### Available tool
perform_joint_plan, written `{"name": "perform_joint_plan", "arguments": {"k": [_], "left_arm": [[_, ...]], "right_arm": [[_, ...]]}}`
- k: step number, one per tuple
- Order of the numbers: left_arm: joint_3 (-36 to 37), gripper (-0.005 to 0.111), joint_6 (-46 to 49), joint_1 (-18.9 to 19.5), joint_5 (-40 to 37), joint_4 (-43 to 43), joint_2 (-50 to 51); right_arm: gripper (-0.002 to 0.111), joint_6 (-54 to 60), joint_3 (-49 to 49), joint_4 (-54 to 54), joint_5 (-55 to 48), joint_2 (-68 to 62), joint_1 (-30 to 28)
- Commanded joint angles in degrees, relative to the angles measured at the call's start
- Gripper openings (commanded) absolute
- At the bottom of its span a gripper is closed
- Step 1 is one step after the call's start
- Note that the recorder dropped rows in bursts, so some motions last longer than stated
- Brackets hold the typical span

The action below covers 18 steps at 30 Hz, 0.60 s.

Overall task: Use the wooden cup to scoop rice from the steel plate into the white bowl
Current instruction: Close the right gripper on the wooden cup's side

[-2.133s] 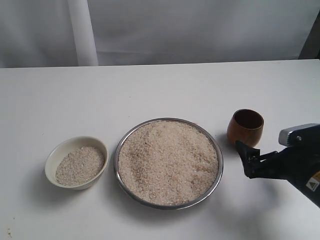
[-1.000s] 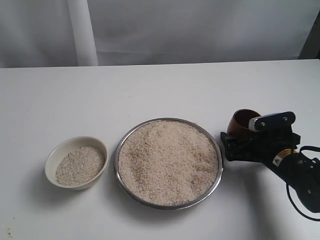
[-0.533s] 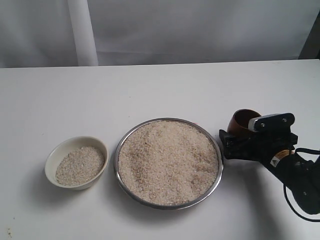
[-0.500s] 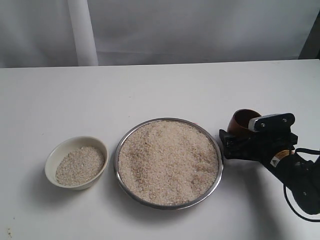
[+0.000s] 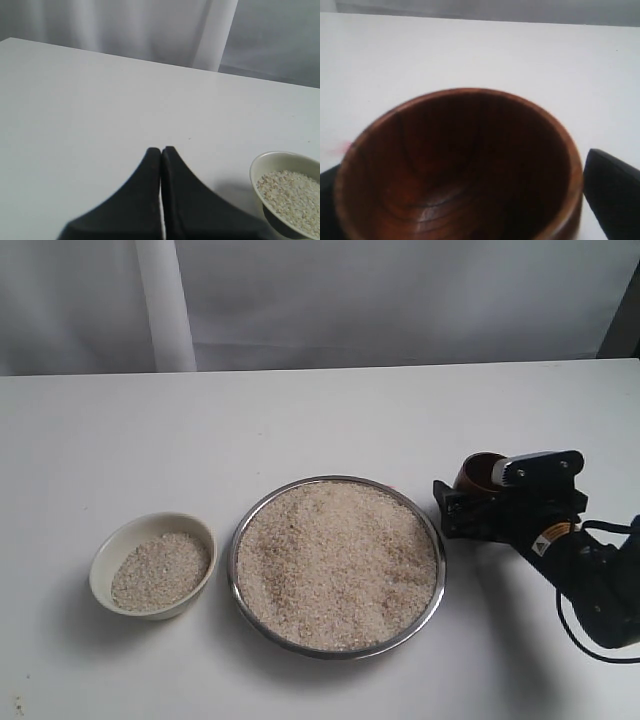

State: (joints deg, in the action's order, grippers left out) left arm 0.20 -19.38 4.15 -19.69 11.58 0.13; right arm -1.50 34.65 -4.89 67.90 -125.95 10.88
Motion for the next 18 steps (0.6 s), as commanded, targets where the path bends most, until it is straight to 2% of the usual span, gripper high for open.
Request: {"name": "perform_joint_plan", "arguments": {"k": [1, 15, 18], "left_arm": [[-0.2, 0.0, -0.08, -0.14, 0.36, -0.33, -0.13], [-0.2, 0.0, -0.08, -0.14, 0.36, -0.33, -0.13], [-0.2, 0.0, -0.08, -0.14, 0.36, -0.33, -0.13]], "right_arm": [[0.105, -0.21, 0.12, -1.13, -0.07, -1.61, 0.05], [0.082, -0.33, 0.12, -1.13, 2.07, -1.77, 0.05], [0.07, -0.61, 0.12, -1.13, 2.07, -1.77, 0.05]]}}
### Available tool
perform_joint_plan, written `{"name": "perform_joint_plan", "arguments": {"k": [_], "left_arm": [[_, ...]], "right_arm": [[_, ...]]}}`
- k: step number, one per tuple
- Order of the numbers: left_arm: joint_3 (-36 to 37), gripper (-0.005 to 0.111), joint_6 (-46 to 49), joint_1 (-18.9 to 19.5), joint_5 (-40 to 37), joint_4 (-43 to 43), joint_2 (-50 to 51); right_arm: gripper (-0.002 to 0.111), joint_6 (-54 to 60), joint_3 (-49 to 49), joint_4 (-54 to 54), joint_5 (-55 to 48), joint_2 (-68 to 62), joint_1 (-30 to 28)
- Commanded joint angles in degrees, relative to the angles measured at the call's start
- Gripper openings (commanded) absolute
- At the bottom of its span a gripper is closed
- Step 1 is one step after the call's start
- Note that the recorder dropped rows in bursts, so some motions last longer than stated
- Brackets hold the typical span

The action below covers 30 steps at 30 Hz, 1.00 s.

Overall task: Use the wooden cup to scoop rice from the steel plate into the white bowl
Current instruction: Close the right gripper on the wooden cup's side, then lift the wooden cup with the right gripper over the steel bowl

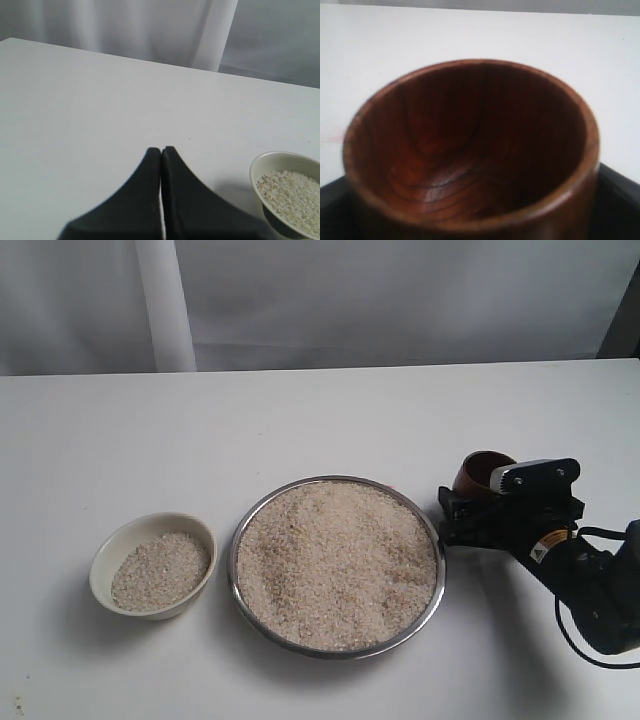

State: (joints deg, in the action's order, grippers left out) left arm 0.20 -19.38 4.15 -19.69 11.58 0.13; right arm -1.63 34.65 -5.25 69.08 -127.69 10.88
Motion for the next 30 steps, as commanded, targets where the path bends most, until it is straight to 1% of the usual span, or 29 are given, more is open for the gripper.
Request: {"name": "perform_joint_plan", "arguments": {"k": [1, 10, 15, 19, 24, 30], "left_arm": [[-0.2, 0.0, -0.08, -0.14, 0.36, -0.33, -0.13], [-0.2, 0.0, -0.08, -0.14, 0.36, -0.33, -0.13], [-0.2, 0.0, -0.08, -0.14, 0.36, -0.33, -0.13], [-0.2, 0.0, -0.08, -0.14, 0.36, -0.33, -0.13], [-0.2, 0.0, -0.08, -0.14, 0.36, -0.33, -0.13], [-0.2, 0.0, -0.08, -0.14, 0.36, -0.33, -0.13]], "right_arm": [[0.067, -0.48, 0.12, -0.77, 0.88, -0.04, 0.05], [0.036, -0.58, 0.12, -0.77, 0.88, -0.04, 0.05], [0.015, -1.38, 0.12, -0.77, 0.88, 0.92, 0.05], [0.0, -1.38, 0.12, -0.77, -4.4, 5.14, 0.05], [0.0, 0.84, 0.12, -1.22, -14.8, 12.62, -0.08], [0.0, 3.83, 0.12, -5.44, -32.35, 22.01, -0.08]]}}
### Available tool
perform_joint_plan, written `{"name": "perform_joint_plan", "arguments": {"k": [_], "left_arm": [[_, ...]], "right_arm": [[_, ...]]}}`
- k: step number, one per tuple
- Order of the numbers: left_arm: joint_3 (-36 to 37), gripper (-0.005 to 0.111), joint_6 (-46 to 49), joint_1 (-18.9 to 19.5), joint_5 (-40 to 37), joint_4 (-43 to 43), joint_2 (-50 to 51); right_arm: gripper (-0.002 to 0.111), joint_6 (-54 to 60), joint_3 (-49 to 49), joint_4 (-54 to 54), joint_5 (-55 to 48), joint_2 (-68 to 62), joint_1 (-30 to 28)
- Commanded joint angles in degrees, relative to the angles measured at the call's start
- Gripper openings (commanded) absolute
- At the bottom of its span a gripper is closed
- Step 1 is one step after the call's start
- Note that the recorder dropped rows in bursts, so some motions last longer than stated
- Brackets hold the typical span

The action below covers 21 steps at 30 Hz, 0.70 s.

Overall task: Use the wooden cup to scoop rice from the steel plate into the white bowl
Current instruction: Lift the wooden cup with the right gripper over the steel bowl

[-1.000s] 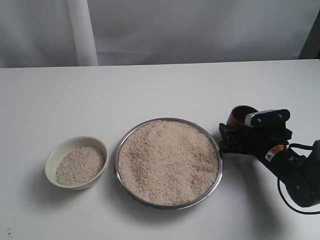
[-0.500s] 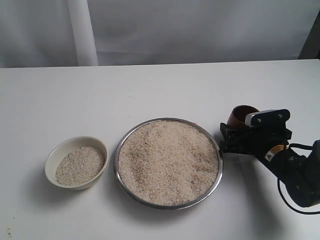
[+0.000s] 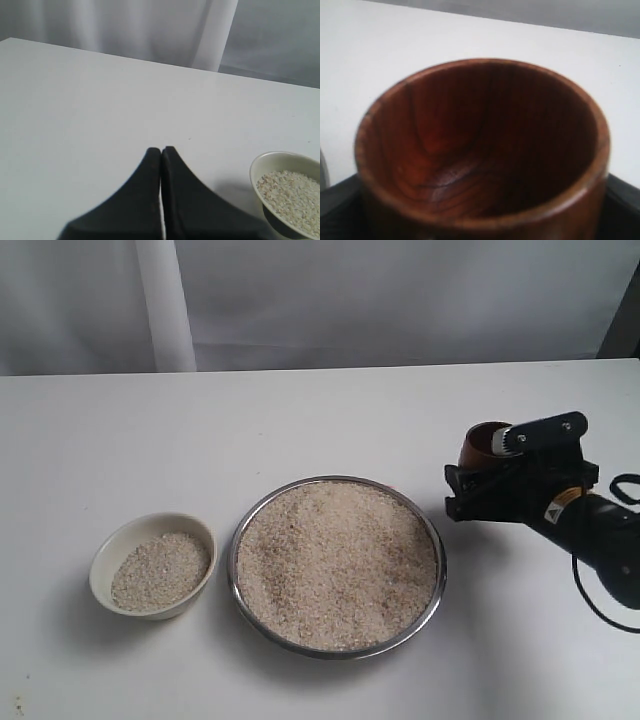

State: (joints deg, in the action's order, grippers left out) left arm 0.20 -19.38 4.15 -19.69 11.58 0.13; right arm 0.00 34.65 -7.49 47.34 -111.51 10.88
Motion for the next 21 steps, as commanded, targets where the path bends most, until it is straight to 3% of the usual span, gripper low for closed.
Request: {"name": "perform_joint_plan", "arguments": {"k": [1, 8, 13, 17, 21], "left_arm": [[-0.2, 0.0, -0.08, -0.14, 0.36, -0.33, -0.13], [-0.2, 0.0, -0.08, -0.14, 0.36, -0.33, -0.13], [-0.2, 0.0, -0.08, -0.14, 0.36, -0.33, -0.13], [-0.2, 0.0, -0.08, -0.14, 0.36, -0.33, -0.13], [-0.2, 0.0, -0.08, -0.14, 0.36, -0.33, -0.13]], "right_arm": [[0.0, 2.68, 0.12, -3.77, -13.48, 7.61, -0.08], [0.0, 3.31, 1.43, -9.8, -30.78, 19.85, -0.08], [0.0, 4.1, 10.26, -17.6, -53.69, 25.9, 1.68], [0.0, 11.89, 18.94, -17.4, -70.27, 26.83, 5.37], [0.0, 19.57, 25.15, -17.54, -77.55, 26.83, 9.58]]}}
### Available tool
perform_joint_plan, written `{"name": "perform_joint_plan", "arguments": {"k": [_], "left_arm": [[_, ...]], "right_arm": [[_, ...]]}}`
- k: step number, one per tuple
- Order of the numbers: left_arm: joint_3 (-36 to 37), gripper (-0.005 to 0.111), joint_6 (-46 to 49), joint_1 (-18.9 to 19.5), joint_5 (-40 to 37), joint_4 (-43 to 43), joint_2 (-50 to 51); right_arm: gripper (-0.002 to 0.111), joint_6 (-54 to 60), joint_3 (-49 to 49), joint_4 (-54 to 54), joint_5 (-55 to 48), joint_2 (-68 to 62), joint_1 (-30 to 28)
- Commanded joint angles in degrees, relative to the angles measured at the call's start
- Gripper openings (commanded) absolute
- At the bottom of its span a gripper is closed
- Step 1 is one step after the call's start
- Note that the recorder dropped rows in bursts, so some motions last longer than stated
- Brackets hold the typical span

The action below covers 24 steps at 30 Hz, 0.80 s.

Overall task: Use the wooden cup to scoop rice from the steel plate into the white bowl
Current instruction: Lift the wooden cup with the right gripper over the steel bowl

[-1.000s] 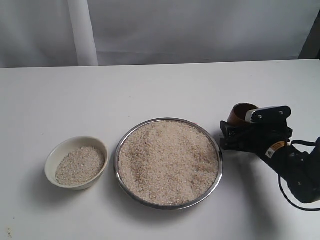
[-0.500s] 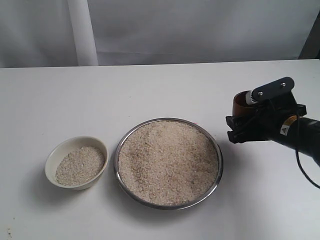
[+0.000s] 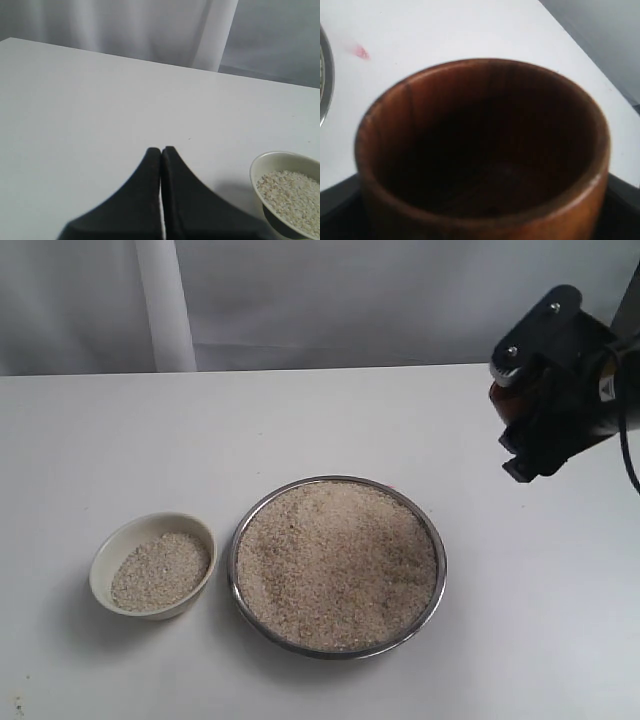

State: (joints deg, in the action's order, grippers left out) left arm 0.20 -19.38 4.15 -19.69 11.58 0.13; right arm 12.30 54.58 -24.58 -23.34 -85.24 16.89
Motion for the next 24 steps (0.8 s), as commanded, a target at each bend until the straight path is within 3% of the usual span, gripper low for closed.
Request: {"name": "perform_joint_plan", "arguments": {"k": [1, 7, 13, 17, 24], "left_arm": [[-0.2, 0.0, -0.08, -0.14, 0.36, -0.33, -0.13], [-0.2, 0.0, -0.08, -0.14, 0.36, -0.33, -0.13], [-0.2, 0.0, -0.08, -0.14, 0.36, -0.33, -0.13], [-0.2, 0.0, -0.08, -0.14, 0.36, -0.33, -0.13], [-0.2, 0.0, -0.08, -0.14, 0.36, -0.33, -0.13]], "right_arm": [[0.0, 9.4, 6.38, -0.8, -7.85, 0.56, 4.87], [0.0, 17.3, 13.64, -6.54, -19.62, -3.23, 13.46], [0.0, 17.31, 20.41, -11.54, -28.98, -12.43, 19.8], [0.0, 17.98, 22.24, -17.68, -31.14, -18.43, 22.63], [0.0, 22.6, 22.92, -18.55, -32.44, -25.37, 23.81]]}}
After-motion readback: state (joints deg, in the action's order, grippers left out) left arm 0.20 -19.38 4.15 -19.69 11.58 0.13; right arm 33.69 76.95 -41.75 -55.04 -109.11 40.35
